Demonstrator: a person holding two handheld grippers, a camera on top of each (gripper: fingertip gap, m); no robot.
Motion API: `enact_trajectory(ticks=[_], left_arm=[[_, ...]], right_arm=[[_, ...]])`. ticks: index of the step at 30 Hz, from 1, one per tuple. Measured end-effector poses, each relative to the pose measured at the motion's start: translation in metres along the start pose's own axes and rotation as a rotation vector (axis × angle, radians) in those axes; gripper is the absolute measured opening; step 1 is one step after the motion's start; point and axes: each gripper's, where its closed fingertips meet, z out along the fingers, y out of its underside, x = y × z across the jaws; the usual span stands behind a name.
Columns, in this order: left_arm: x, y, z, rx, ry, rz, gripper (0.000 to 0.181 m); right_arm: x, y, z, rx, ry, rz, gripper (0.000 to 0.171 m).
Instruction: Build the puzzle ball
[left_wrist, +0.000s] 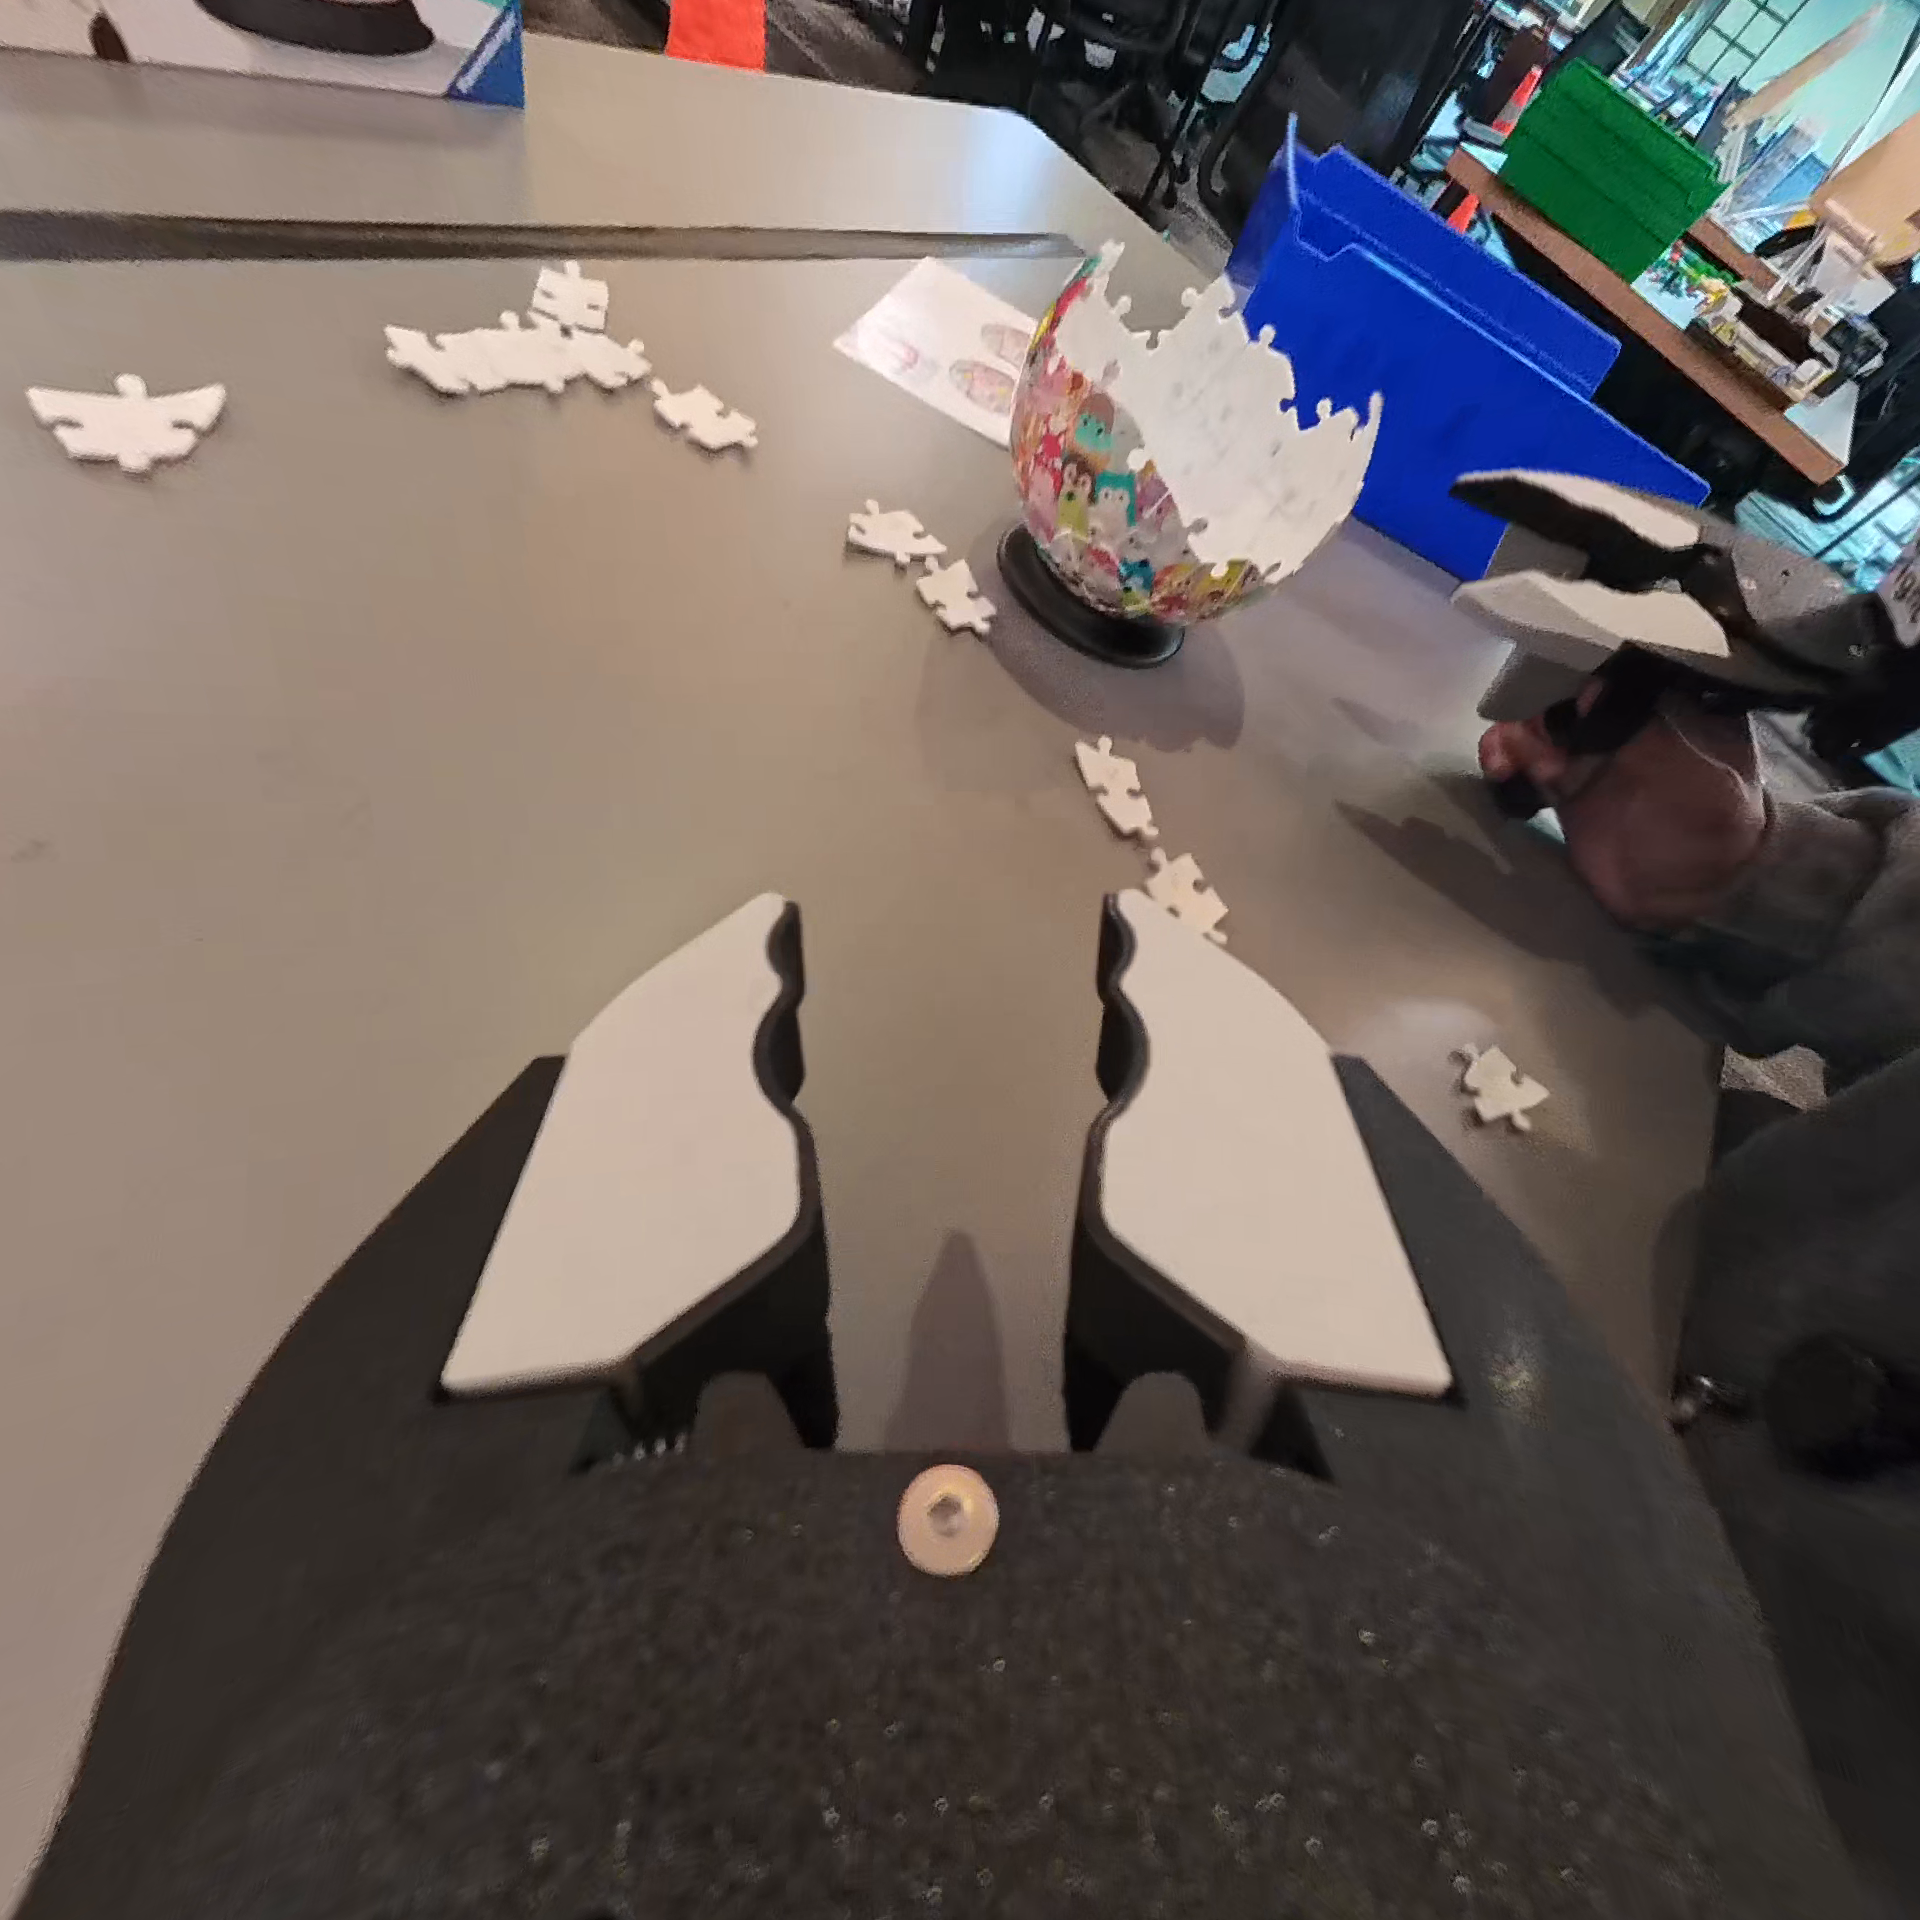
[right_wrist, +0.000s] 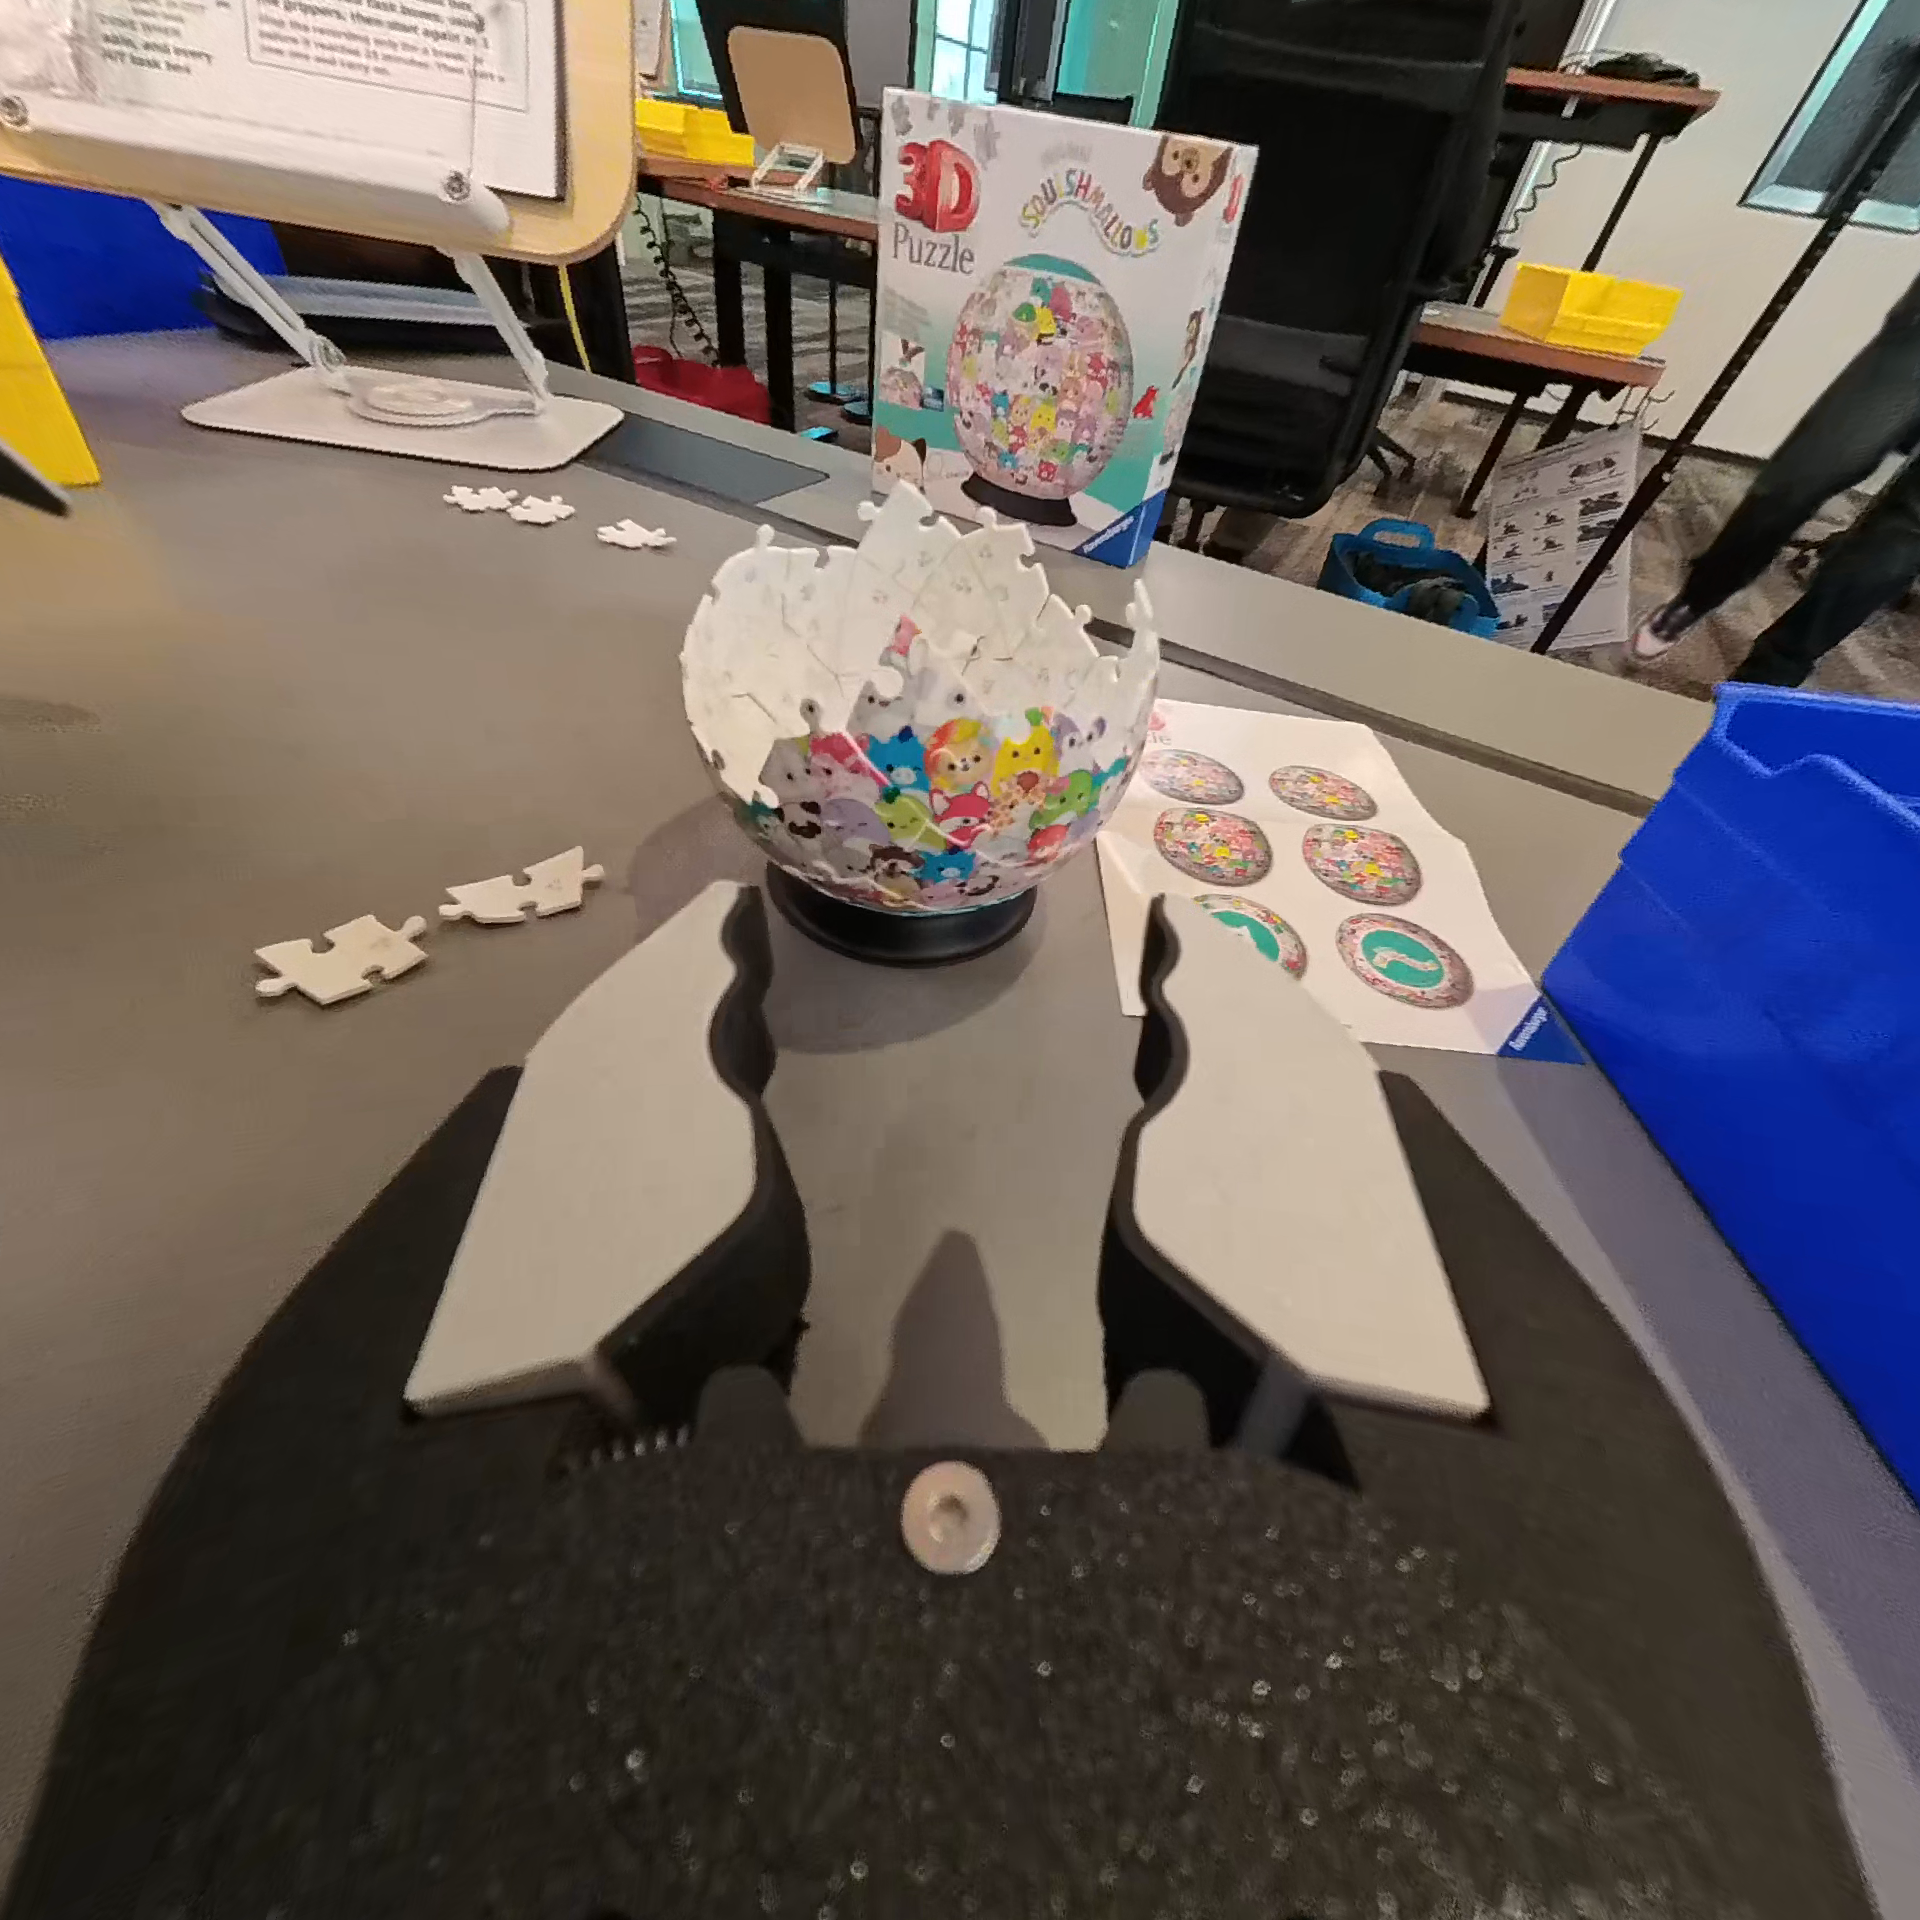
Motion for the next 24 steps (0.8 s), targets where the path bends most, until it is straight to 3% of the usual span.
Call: enact_trajectory(ticks=[3,12,17,24], left_arm=[[-0.015,0.017,-0.016,-0.008,-0.025,-0.009,0.065],[-0.037,0.01,-0.085,0.278,-0.007,-0.085,0.06],[-0.043,0.022,-0.09,0.276,0.033,-0.162,0.068],[-0.038,0.022,-0.091,0.269,0.034,-0.108,0.062]], right_arm=[[0.004,0.0,0.0,-0.001,0.032,0.002,0.067],[0.015,0.006,-0.001,-0.058,0.185,-0.007,0.067],[0.015,0.018,0.008,-0.156,0.191,-0.022,0.069],[0.013,0.028,0.015,-0.238,0.185,-0.039,0.07]])
